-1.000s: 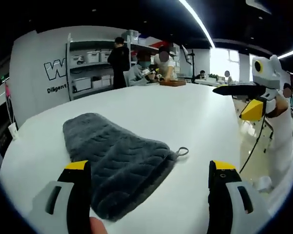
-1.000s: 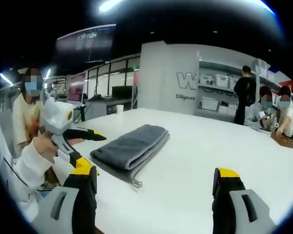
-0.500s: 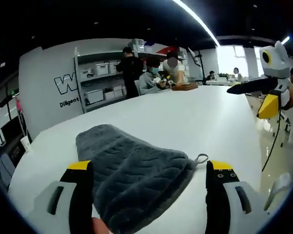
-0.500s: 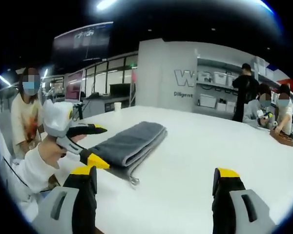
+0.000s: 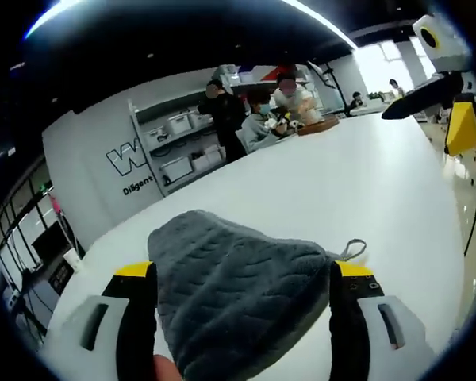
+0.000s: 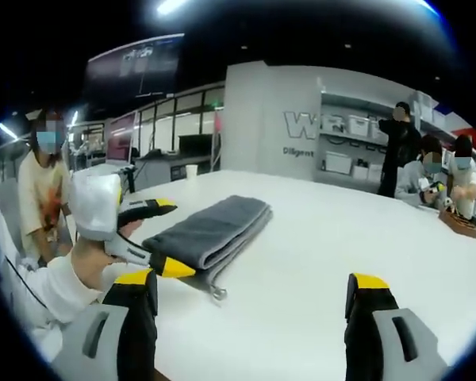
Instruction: Open the folded towel by lifting each exposed corner and separating the folded layers until the towel lies flat within the target outline without major curled edges
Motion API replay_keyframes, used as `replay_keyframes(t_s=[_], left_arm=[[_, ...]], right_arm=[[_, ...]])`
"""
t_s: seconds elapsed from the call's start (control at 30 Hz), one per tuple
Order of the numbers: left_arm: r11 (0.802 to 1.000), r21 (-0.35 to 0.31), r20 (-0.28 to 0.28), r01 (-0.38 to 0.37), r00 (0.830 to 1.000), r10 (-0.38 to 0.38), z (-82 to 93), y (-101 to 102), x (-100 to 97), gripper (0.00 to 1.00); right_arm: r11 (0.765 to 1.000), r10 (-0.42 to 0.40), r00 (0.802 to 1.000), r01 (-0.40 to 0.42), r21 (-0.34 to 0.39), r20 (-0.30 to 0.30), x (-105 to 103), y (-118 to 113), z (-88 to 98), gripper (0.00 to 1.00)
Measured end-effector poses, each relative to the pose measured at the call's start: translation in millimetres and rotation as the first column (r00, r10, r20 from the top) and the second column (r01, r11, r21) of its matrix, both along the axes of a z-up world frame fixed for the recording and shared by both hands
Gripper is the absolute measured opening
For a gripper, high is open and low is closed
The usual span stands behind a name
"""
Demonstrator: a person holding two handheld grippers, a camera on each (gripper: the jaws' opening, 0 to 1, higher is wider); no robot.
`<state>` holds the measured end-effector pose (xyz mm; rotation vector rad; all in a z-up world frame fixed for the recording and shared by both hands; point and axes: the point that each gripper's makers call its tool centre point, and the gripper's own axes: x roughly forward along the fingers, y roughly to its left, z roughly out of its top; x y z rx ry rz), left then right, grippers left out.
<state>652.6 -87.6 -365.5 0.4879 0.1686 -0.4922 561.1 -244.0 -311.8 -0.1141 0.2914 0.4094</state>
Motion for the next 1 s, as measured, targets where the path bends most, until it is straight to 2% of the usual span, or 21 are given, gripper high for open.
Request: replay_keyframes(t_s=[0.3,0.63,0.73,0.87,1.0], left_arm=[[0.996,0.084,0.081,-0.006,0.997,0.000,-0.2,-7,-1.7,0.83],[0.986,0.169,0.125,-0.017,0.992,-0.004,-2.1,-12,-1.0,0.77],[0.983,0.186,0.148,-0.008,0.989,-0.020,-1.0,-15,-4.3,0.71],[0.981,0.191,0.164,0.013,0.985,-0.045,2.7,-18,-7.9,0.58],[0.982,0.186,0.181,0.032,0.981,-0.067,6.3,-21,-9.1,0.53]], right_arm=[[1.000,-0.004,1.000,0.004,-0.004,-0.017,2,-1,-4.9,0.99],[1.000,-0.005,1.000,0.005,-0.008,-0.020,3,-2,-6.5,0.98],[1.000,-0.007,1.000,0.007,-0.001,-0.017,2,-3,-5.6,0.98],[1.000,-0.008,1.000,0.008,-0.001,-0.017,2,-3,-5.3,0.98],[1.000,-0.007,1.000,0.007,0.000,-0.019,3,-3,-5.9,0.98]])
